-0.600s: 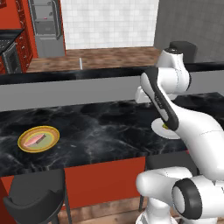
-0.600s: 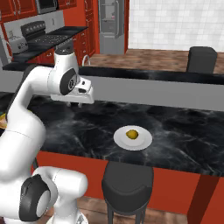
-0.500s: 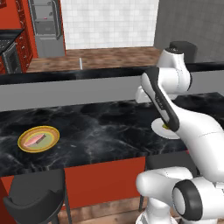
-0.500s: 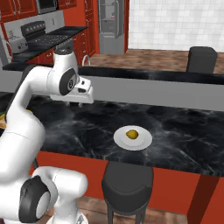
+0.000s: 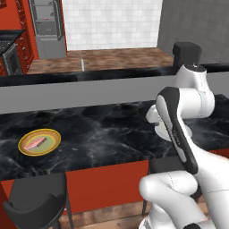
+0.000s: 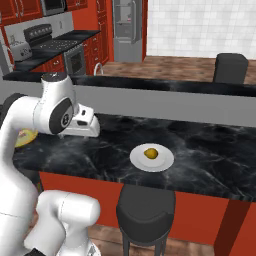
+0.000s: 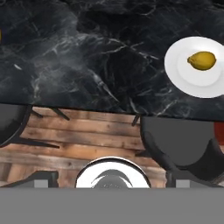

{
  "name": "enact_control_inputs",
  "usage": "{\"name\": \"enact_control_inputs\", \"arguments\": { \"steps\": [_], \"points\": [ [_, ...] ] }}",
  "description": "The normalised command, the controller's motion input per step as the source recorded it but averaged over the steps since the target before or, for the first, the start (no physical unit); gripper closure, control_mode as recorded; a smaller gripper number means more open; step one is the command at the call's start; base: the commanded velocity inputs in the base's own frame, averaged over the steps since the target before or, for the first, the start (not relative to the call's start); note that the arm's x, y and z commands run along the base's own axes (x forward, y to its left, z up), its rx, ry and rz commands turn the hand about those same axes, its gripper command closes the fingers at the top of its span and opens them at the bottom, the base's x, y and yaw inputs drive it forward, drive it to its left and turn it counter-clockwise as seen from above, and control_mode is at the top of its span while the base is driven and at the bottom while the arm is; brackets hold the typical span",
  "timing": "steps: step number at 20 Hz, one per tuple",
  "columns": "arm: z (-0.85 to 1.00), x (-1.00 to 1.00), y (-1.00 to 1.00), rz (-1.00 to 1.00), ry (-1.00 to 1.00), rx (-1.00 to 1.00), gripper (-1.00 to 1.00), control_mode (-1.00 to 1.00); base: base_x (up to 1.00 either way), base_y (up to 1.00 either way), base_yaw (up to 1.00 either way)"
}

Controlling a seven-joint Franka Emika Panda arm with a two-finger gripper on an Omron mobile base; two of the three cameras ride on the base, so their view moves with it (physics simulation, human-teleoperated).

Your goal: Transport the steak and lemon to the fridge. Place the steak on the rack containing meat and place the lemon on the rack containing the vegetable, ensuring meats and vegetables are on different racks.

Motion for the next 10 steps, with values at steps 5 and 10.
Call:
{"name": "enact_control_inputs", "arguments": {
  "steps": [5,10],
  "points": [
    [-0.13,-0.63,0.00,0.00,0.00,0.00,-1.00,-1.00,0.00,0.00,0.00],
    [0.00,-0.08,-0.33,0.15,0.00,-0.04,-1.00,-1.00,0.00,0.00,0.00]
  ]
}}
